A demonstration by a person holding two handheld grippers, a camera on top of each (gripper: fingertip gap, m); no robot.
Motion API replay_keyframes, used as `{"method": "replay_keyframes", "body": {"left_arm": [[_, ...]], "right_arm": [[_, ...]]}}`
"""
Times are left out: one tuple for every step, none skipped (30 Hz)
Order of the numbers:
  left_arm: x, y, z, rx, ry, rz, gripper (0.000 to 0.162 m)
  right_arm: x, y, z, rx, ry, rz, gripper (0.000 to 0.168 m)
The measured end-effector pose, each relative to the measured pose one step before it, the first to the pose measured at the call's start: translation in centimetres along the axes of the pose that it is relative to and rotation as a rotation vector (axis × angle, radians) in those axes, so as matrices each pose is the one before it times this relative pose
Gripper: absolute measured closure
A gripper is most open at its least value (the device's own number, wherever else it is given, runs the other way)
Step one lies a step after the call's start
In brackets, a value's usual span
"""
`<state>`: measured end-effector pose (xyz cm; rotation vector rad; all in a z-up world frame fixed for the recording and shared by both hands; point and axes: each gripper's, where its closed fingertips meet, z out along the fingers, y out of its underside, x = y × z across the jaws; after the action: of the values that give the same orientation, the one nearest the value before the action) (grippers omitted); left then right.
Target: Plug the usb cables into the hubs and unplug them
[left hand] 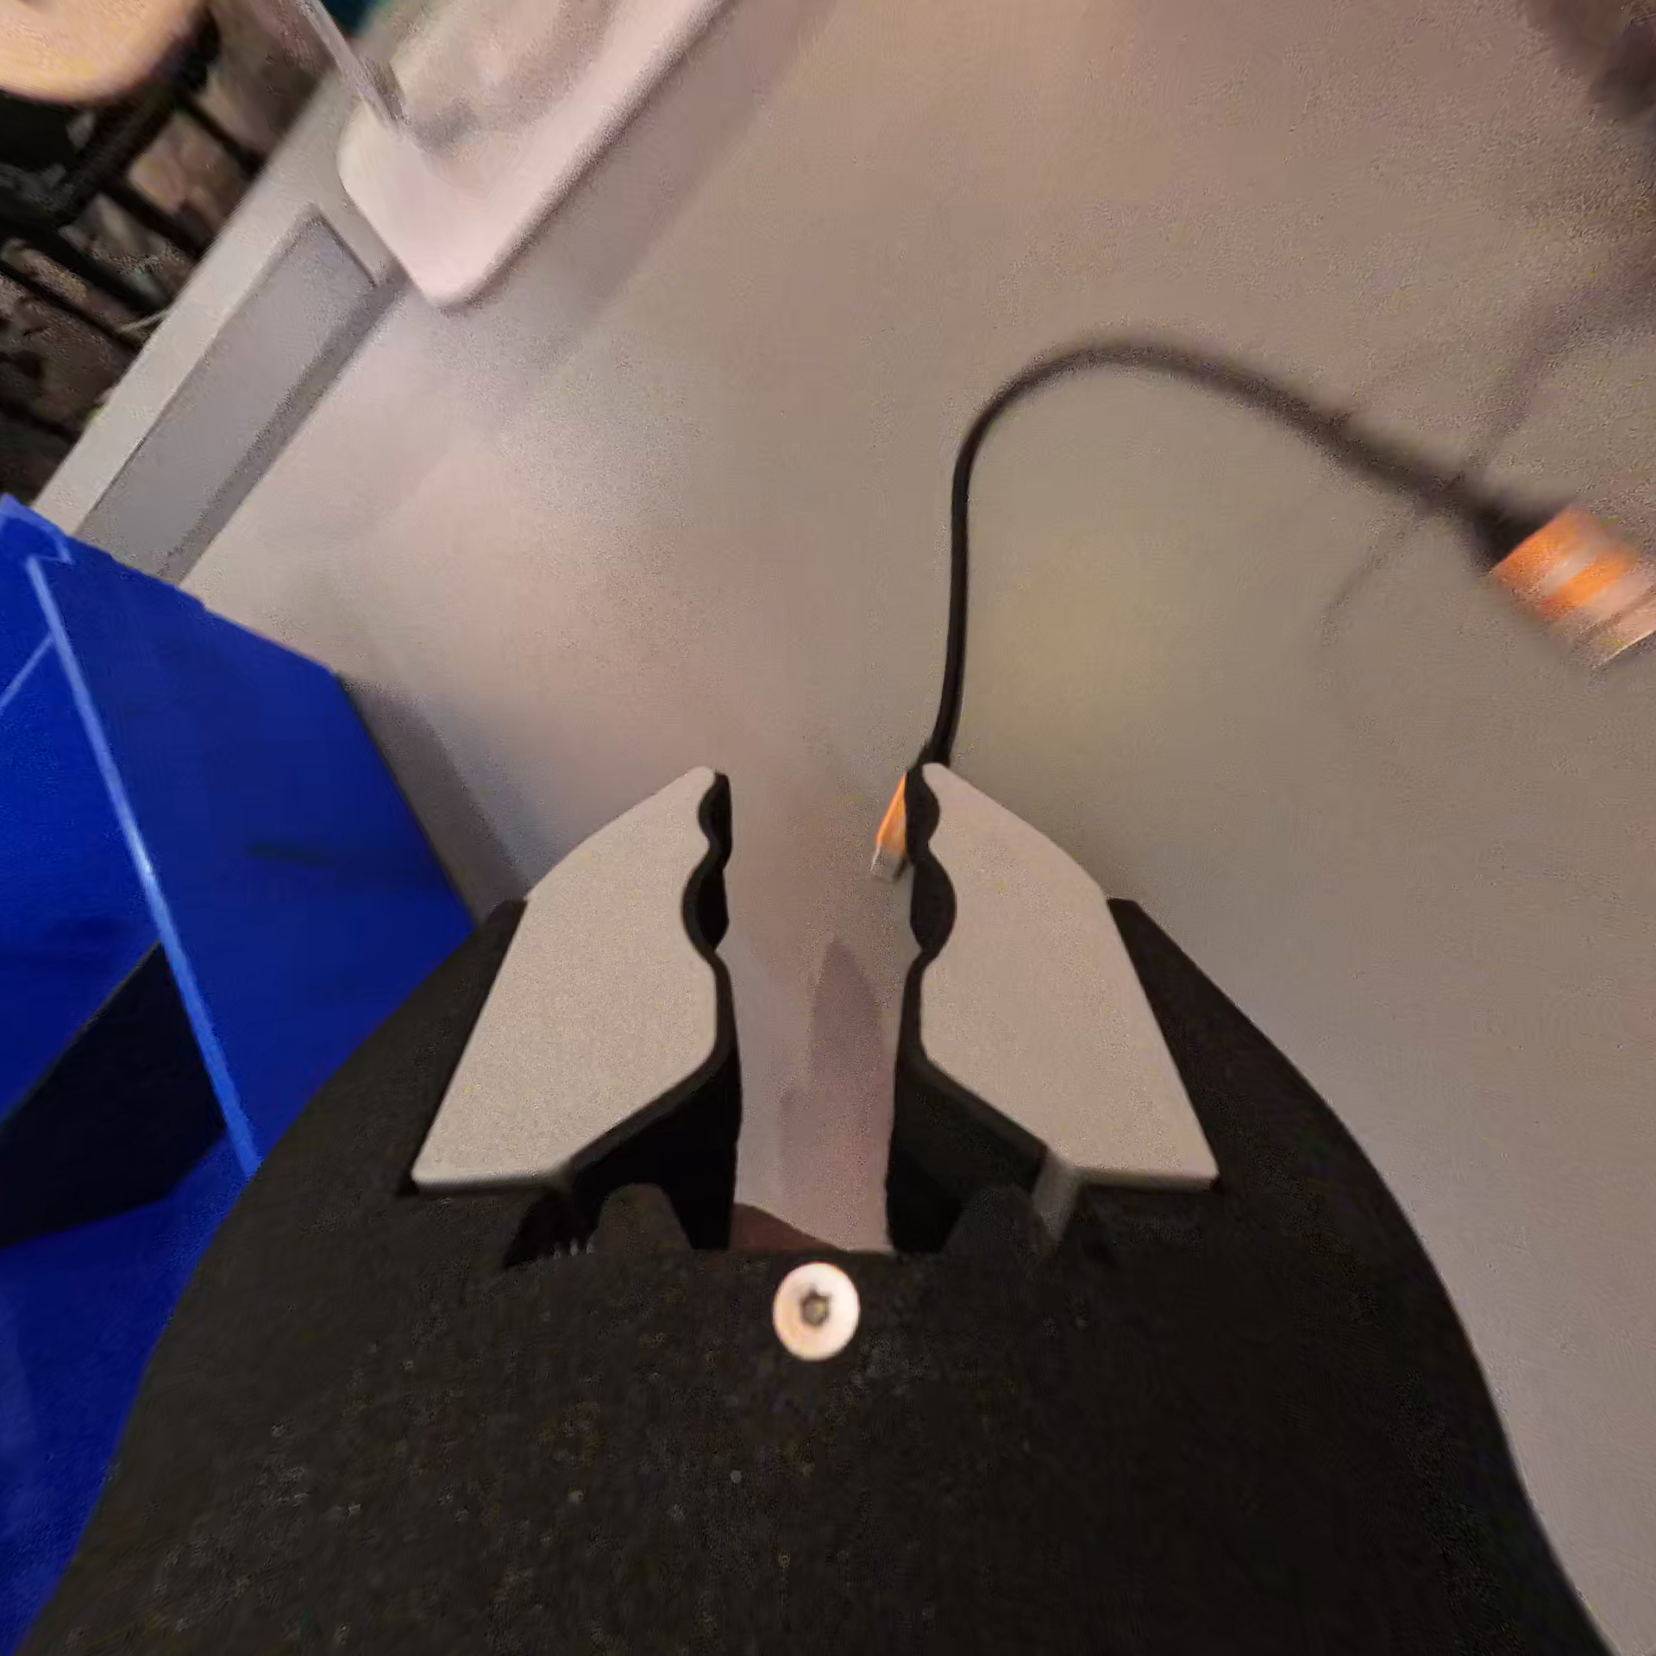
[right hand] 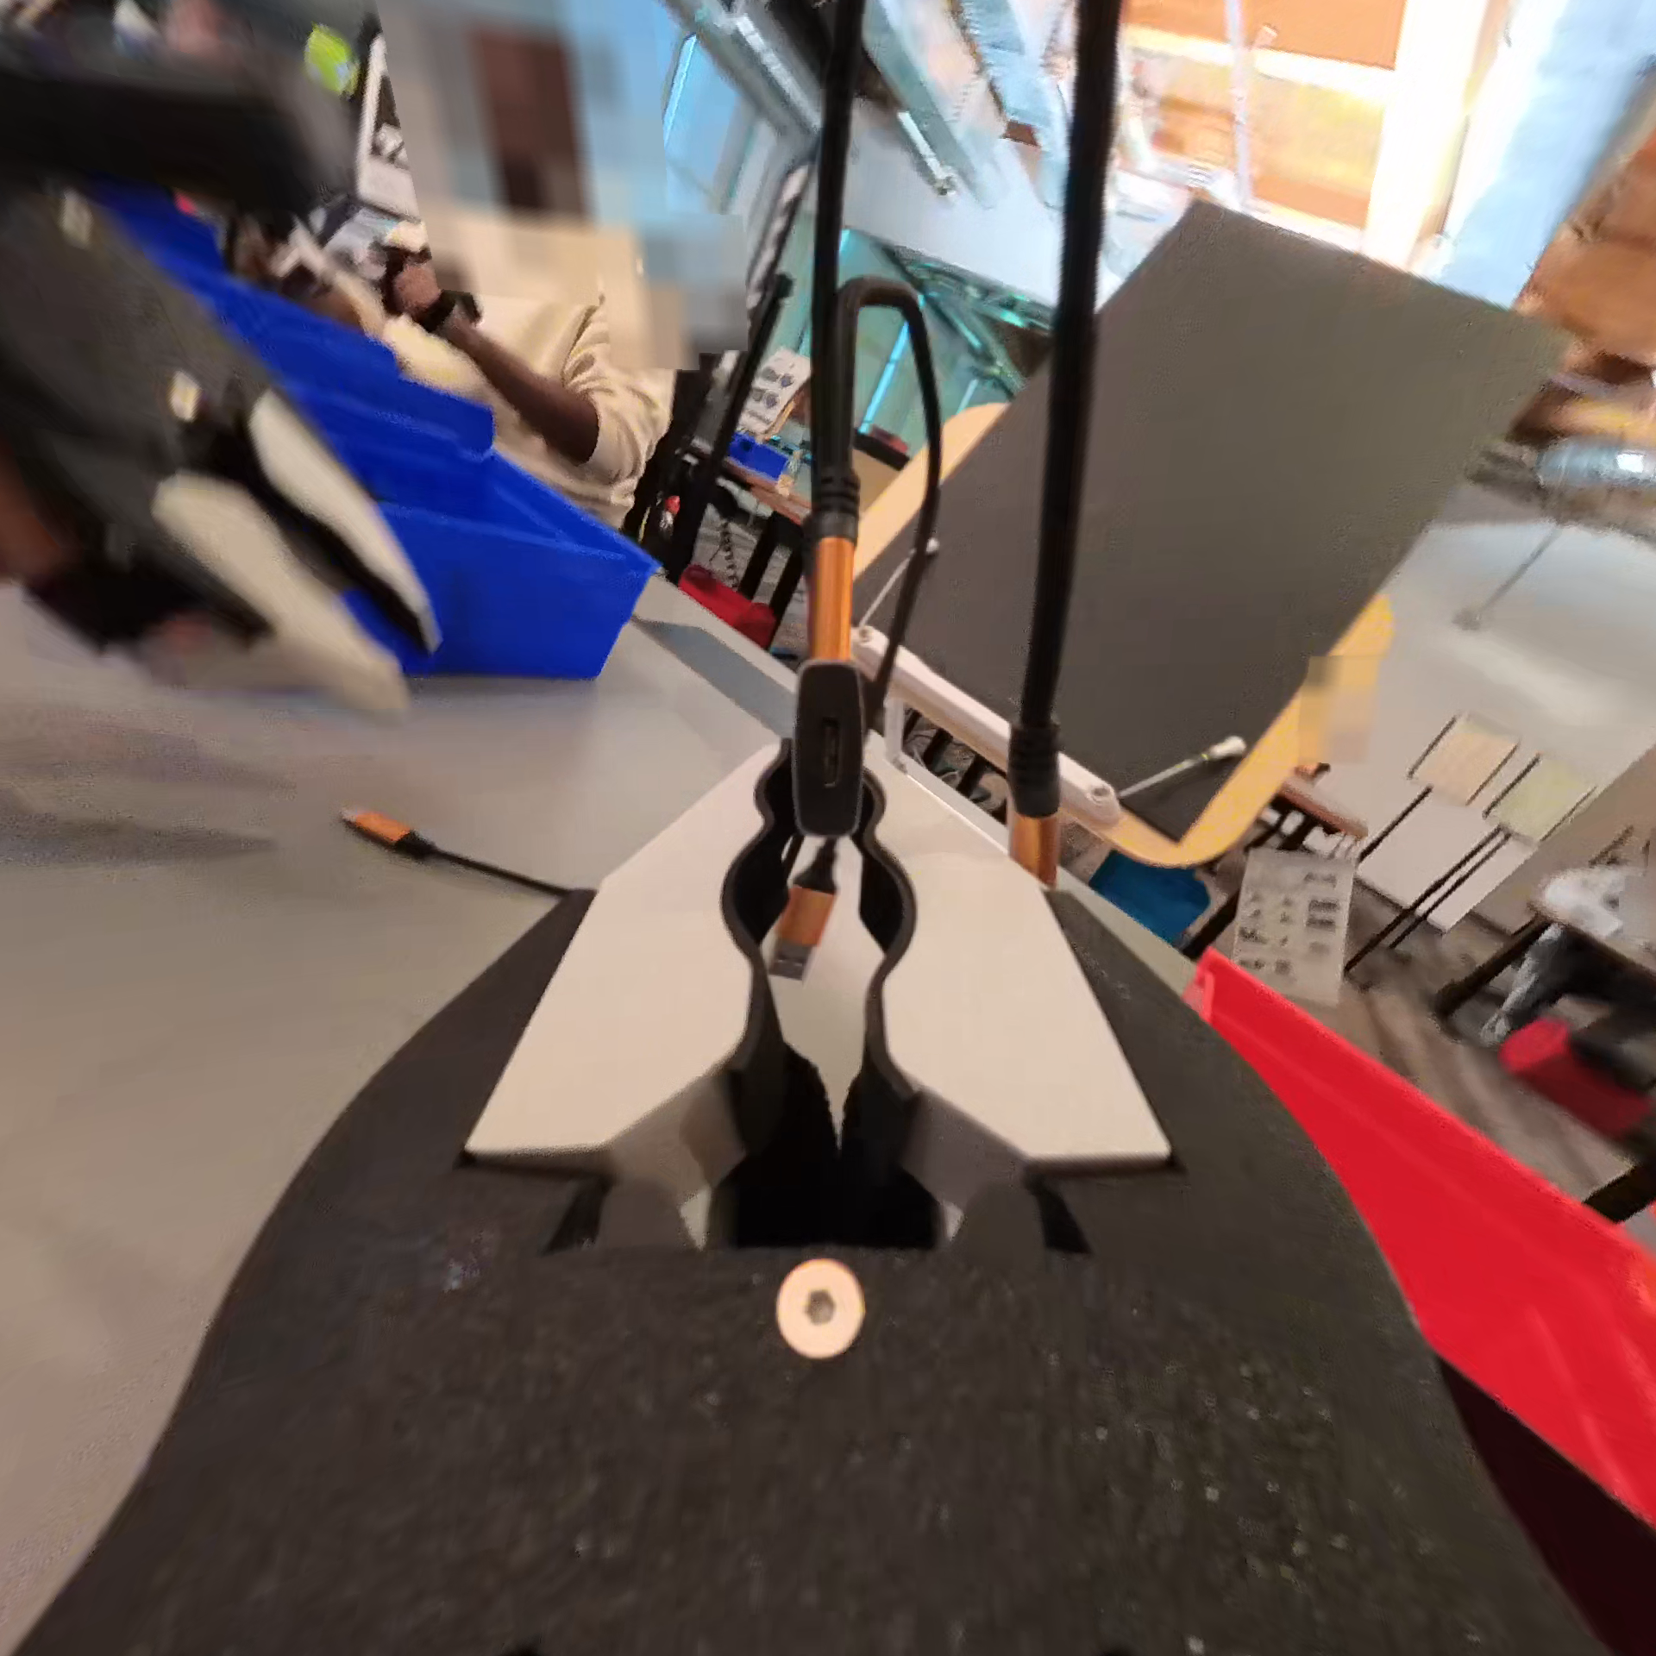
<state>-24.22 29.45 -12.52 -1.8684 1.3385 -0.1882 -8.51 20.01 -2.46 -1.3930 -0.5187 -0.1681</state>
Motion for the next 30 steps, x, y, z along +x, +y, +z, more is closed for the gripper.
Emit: {"method": "replay_keyframes", "body": {"left_arm": [[0.546, -1.996, -1.198, 0.1089, 0.0727, -0.0701, 0.125], [1.450, -2.199, -1.183, 0.1202, 0.1112, -0.0640, 0.126], [2.241, -2.089, -0.995, 0.1149, 0.1417, -0.0650, 0.130], [2.532, -1.785, -0.637, 0.1021, 0.1418, -0.0637, 0.134], [2.152, -1.403, -0.216, 0.0848, 0.1047, -0.0489, 0.138], [1.552, -0.812, 0.102, 0.0527, 0.0608, -0.0199, 0.141], [0.988, -0.244, 0.267, 0.0181, 0.0283, 0.0064, 0.140], [0.565, -0.009, 0.254, 0.0078, 0.0056, 0.0201, 0.137], [0.308, -0.017, 0.118, 0.0147, -0.0020, 0.0211, 0.137], [0.227, 0.092, 0.028, 0.0084, 0.0042, 0.0148, 0.142], [0.091, 0.328, 0.057, -0.0114, 0.0052, 0.0061, 0.142], [-0.005, 0.426, 0.137, -0.0188, 0.0009, 0.0028, 0.142], [0.025, 0.348, 0.156, -0.0116, 0.0015, 0.0037, 0.140], [0.158, 0.189, 0.135, 0.0007, 0.0079, 0.0027, 0.139], [0.244, 0.125, 0.130, 0.0035, 0.0134, 0.0002, 0.138], [0.173, 0.119, 0.117, 0.0009, 0.0082, 0.0012, 0.138], [0.086, 0.032, 0.066, 0.0077, 0.0008, 0.0061, 0.139], [0.113, -0.029, 0.035, 0.0119, 0.0010, 0.0092, 0.142], [0.080, -0.001, 0.029, 0.0086, -0.0019, 0.0089, 0.143], [0.040, 0.008, 0.022, 0.0077, -0.0037, 0.0113, 0.144], [0.053, 0.063, 0.032, 0.0035, -0.0038, 0.0162, 0.144], [0.038, 0.098, 0.043, 0.0007, -0.0054, 0.0239, 0.144], [-0.043, 0.076, 0.011, 0.0032, -0.0124, 0.0315, 0.145], [-0.037, 0.030, -0.021, 0.0063, -0.0123, 0.0355, 0.151], [0.161, 0.002, -0.018, 0.0060, 0.0013, 0.0345, 0.151], [0.080, 0.064, 0.013, -0.0019, -0.0041, 0.0290, 0.152], [-0.015, 0.103, 0.047, -0.0065, -0.0090, 0.0207, 0.153], [-0.048, 0.035, 0.041, -0.0038, -0.0084, 0.0081, 0.153], [-0.016, 0.002, 0.032, 0.0002, -0.0026, 0.0018, 0.153], [-0.019, 0.016, 0.019, -0.0004, 0.0006, -0.0017, 0.151]], "right_arm": [[-1.071, 0.013, 0.166, -0.0021, -0.0284, -0.0432, 0.160], [-1.047, -0.062, 0.217, -0.0024, -0.0229, -0.0324, 0.160], [-0.940, -0.126, 0.280, -0.0027, -0.0121, -0.0337, 0.160], [-0.965, -0.245, 0.295, 0.0014, -0.0140, -0.0332, 0.160], [-0.898, -0.335, 0.316, 0.0045, -0.0131, -0.0225, 0.160], [-0.806, -0.346, 0.299, 0.0036, -0.0118, -0.0174, 0.160], [-0.843, -0.373, 0.257, 0.0058, -0.0167, -0.0268, 0.161], [-0.685, -0.286, 0.212, 0.0021, -0.0097, -0.0347, 0.160], [-0.032, -0.003, 0.150, -0.0107, 0.0229, -0.0212, 0.160], [0.273, 0.014, 0.055, -0.0034, 0.0251, -0.0012, 0.161], [-0.097, -0.163, 0.005, 0.0070, -0.0117, 0.0018, 0.161], [-0.187, -0.287, -0.036, 0.0102, -0.0151, -0.0064, 0.161], [0.037, -0.266, -0.036, 0.0070, 0.0089, -0.0171, 0.161], [0.066, -0.202, -0.021, 0.0039, 0.0144, -0.0187, 0.161], [-0.075, -0.147, -0.004, 0.0026, 0.0049, -0.0078, 0.161], [-0.120, -0.075, 0.011, 0.0002, -0.0031, 0.0045, 0.160], [-0.043, 0.008, -0.001, -0.0019, -0.0040, 0.0077, 0.160], [-0.007, 0.000, -0.033, 0.0012, -0.0028, -0.0016, 0.160], [-0.050, -0.050, -0.063, 0.0056, -0.0045, -0.0107, 0.161], [-0.049, -0.024, -0.079, 0.0059, -0.0043, -0.0119, 0.160], [-0.073, 0.030, -0.073, 0.0036, -0.0064, -0.0039, 0.161], [-0.136, 0.004, -0.075, 0.0085, -0.0116, 0.0072, 0.160], [-0.199, -0.085, -0.099, 0.0167, -0.0185, 0.0219, 0.160], [-0.281, -0.148, -0.115, 0.0207, -0.0268, 0.0328, 0.160], [-0.204, -0.082, -0.103, 0.0172, -0.0269, 0.0440, 0.160], [-0.154, 0.027, -0.040, 0.0076, -0.0289, 0.0542, 0.160], [-0.212, 0.101, 0.014, -0.0003, -0.0288, 0.0438, 0.161], [-0.096, 0.027, -0.001, 0.0010, -0.0132, 0.0165, 0.161], [-0.064, 0.003, -0.025, 0.0019, -0.0058, -0.0011, 0.161], [-0.402, 0.025, -0.013, -0.0003, -0.0275, 0.0020, 0.161]]}}
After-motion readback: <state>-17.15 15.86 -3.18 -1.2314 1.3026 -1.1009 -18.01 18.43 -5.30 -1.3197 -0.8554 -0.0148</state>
